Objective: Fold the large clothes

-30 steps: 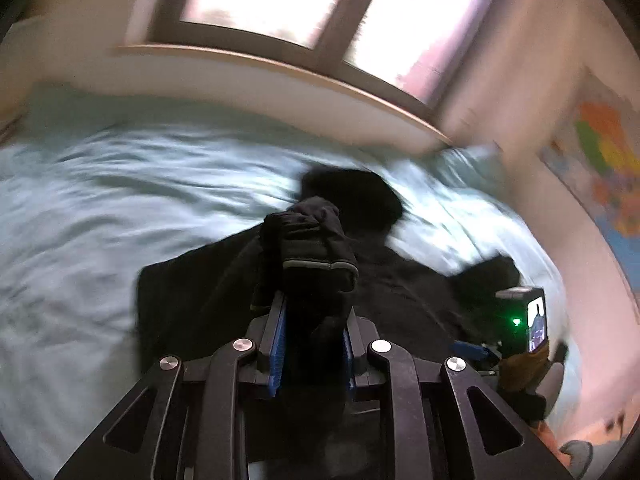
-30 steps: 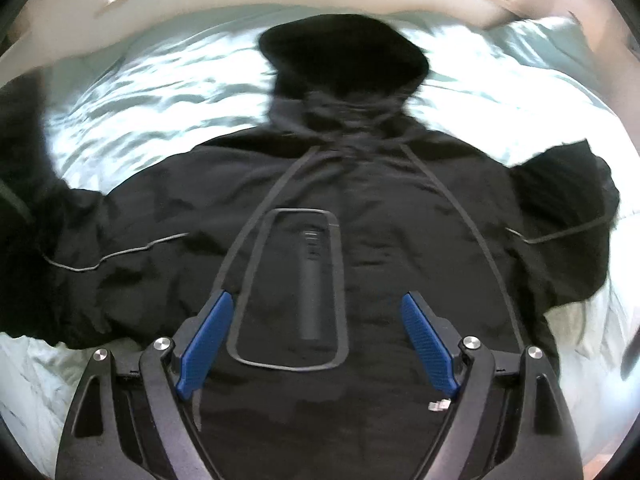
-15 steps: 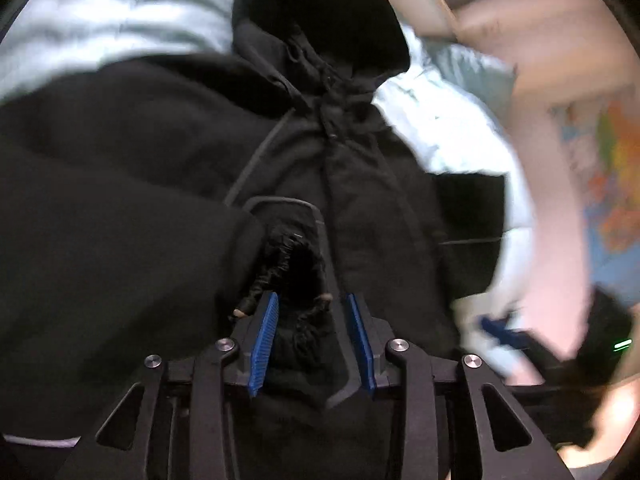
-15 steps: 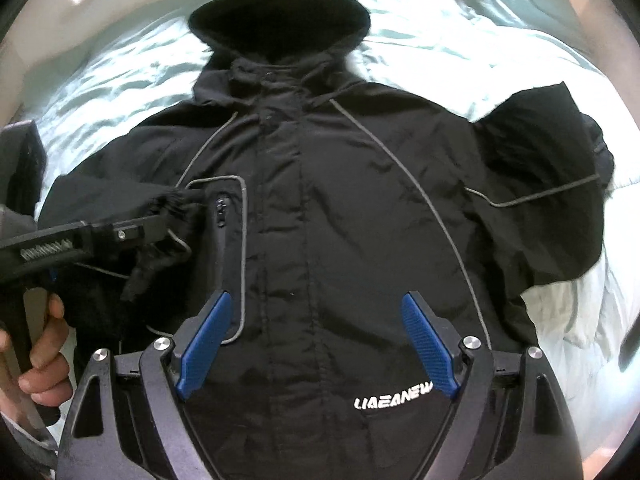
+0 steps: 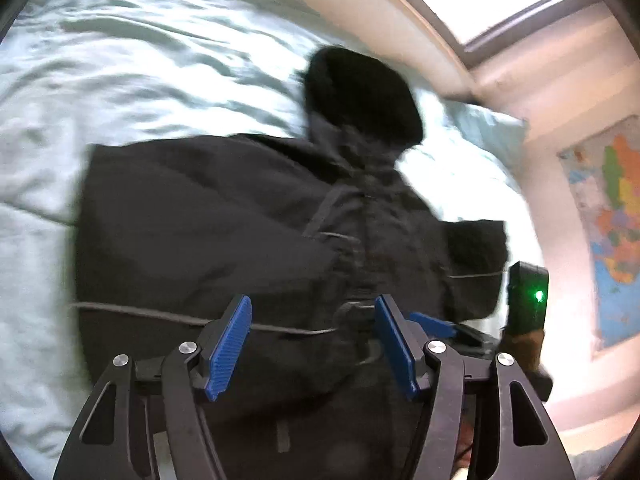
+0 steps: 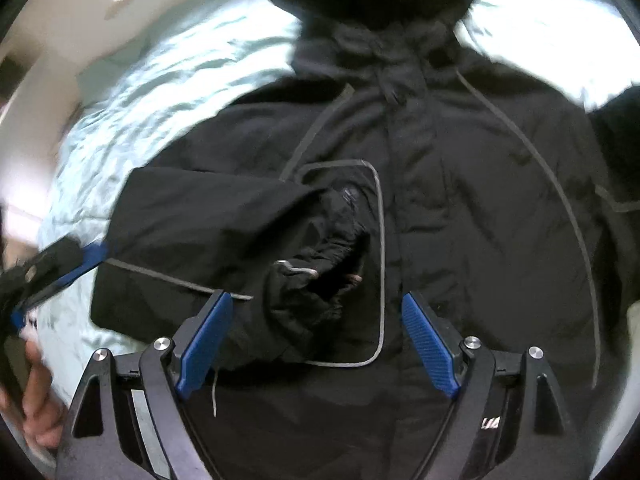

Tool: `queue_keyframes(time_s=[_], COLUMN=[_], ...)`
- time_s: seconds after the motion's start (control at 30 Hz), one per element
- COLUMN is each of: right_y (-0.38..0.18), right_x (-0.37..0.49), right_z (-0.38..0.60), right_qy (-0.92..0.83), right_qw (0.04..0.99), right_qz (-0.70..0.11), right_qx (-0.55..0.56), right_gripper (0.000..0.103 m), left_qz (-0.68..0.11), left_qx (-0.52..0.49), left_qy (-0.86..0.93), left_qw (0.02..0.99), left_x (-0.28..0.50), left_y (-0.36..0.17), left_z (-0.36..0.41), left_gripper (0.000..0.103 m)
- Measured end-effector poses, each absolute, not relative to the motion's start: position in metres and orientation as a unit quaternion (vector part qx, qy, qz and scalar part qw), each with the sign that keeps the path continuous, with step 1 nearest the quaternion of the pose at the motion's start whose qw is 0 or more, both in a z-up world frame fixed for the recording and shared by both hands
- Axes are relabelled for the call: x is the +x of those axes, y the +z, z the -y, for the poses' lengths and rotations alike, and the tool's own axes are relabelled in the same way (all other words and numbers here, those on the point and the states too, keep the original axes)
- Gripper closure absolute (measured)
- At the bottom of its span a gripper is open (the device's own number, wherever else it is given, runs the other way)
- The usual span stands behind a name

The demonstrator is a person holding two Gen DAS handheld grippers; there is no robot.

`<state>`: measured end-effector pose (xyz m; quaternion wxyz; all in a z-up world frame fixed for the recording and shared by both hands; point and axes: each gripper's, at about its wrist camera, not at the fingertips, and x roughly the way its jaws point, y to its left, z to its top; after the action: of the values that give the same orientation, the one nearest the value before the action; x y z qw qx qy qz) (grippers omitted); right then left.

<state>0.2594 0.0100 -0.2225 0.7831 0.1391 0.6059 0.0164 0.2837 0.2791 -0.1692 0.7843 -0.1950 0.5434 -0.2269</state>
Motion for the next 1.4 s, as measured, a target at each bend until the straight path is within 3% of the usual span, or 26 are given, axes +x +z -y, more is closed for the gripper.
queue_keyframes(time_s=[0.1, 0.17, 0.2, 0.37, 0.4, 0.57, 0.67, 0.77, 0.8, 0.83, 1.1, 1.17, 1.2, 1.4], right_y=[-0.244, -0.252, -0.252, -0.191, -0.178, -0.126, -0.139, -0.172, -0.181, -0.191, -0.264, -0.286, -0.29, -0.198], right_x=[0.269, 0.276, 0.28, 0.279, 0.277, 0.272, 0.278, 0.28, 0.277, 0.276, 0.299, 0.308, 0.309, 0.298], right_z=[-0.007, -0.012, -0.017, -0.007, 0.002, 0.082, 0.114, 0.096, 0.087, 0.075, 0.012, 0.006, 0.005, 0.038], right_qy=[0.023, 0.041, 0.038, 0.023, 0.008, -0.092, -0.054, 0.014, 0.022, 0.03, 0.065, 0.072, 0.082, 0.066], right_qw=[0.759, 0.752, 0.753, 0.823, 0.834, 0.867, 0.842, 0.805, 0.8, 0.796, 0.745, 0.722, 0.717, 0.808], right_qz=[-0.621, -0.625, -0.631, -0.559, -0.544, -0.488, -0.528, -0.573, -0.579, -0.584, -0.629, -0.649, -0.648, -0.554], right_qx=[0.194, 0.205, 0.185, 0.104, 0.093, 0.046, 0.099, 0.154, 0.155, 0.156, 0.21, 0.229, 0.242, 0.19], right_gripper=[0.015, 0.04, 0.069, 0.082, 0.098, 0.099, 0.095, 0.065, 0.048, 0.042, 0.038, 0.048, 0.065, 0.071], left_qz=[-0.542, -0.54, -0.537, -0.509, -0.505, -0.512, -0.524, -0.526, -0.53, -0.534, -0.554, -0.555, -0.553, -0.521], left_qx=[-0.169, -0.163, -0.162, -0.165, -0.161, -0.124, -0.11, -0.113, -0.108, -0.103, -0.088, -0.092, -0.089, -0.071], left_qy=[-0.19, -0.167, -0.156, -0.143, -0.147, -0.181, -0.179, -0.18, -0.178, -0.174, -0.144, -0.138, -0.134, -0.126], left_qw=[0.801, 0.809, 0.813, 0.832, 0.835, 0.831, 0.825, 0.823, 0.822, 0.821, 0.816, 0.815, 0.817, 0.841], left_x=[0.277, 0.275, 0.275, 0.282, 0.285, 0.309, 0.32, 0.32, 0.319, 0.318, 0.308, 0.306, 0.306, 0.306], left_y=[-0.168, -0.169, -0.168, -0.157, -0.154, -0.166, -0.177, -0.18, -0.18, -0.181, -0.189, -0.189, -0.188, -0.169], left_z=[-0.296, -0.307, -0.312, -0.322, -0.319, -0.274, -0.249, -0.242, -0.24, -0.239, -0.258, -0.262, -0.264, -0.27], left_gripper=[0.037, 0.037, 0.037, 0.037, 0.037, 0.037, 0.038, 0.037, 0.037, 0.037, 0.037, 0.037, 0.037, 0.037])
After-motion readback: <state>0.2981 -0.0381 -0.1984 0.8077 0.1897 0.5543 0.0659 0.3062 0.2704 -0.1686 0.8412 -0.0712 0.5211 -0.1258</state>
